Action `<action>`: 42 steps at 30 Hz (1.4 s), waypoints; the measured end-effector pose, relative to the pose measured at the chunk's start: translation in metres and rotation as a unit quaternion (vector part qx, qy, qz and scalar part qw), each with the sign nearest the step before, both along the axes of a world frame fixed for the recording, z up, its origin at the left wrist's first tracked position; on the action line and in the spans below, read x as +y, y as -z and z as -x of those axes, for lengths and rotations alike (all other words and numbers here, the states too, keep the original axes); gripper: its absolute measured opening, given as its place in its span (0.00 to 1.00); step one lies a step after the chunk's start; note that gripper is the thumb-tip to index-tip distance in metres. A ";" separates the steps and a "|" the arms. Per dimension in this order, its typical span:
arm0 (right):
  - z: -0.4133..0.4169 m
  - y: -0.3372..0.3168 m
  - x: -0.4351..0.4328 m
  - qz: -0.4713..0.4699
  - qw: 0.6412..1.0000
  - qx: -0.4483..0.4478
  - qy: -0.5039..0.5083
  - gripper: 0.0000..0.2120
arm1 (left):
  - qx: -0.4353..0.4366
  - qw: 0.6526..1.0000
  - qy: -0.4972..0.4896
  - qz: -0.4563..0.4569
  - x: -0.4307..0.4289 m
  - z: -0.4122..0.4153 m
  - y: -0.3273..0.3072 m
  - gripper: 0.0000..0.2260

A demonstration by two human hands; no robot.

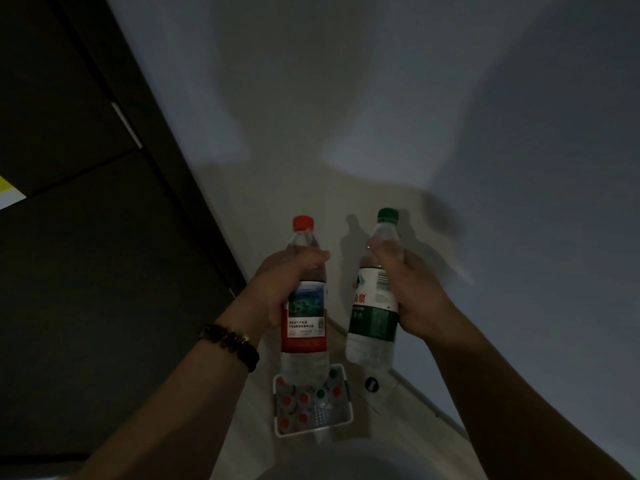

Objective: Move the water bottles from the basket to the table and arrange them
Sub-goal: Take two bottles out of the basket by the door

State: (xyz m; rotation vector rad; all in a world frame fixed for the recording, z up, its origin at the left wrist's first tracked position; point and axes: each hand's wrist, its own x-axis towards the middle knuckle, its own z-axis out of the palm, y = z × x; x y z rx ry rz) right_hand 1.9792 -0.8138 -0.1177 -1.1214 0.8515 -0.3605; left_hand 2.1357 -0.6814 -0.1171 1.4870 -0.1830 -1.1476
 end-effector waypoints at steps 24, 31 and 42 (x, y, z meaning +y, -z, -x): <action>0.069 -0.042 0.040 0.264 0.930 0.018 0.254 0.19 | -0.291 0.920 0.129 0.228 -0.043 0.053 -0.059 0.13; 0.141 -0.039 0.104 0.257 0.881 0.100 0.385 0.19 | -0.268 0.880 0.299 0.253 -0.052 0.121 -0.051 0.13; 0.335 -0.041 0.255 0.232 0.688 0.150 0.671 0.12 | -0.210 0.704 0.589 0.337 -0.004 0.360 -0.057 0.18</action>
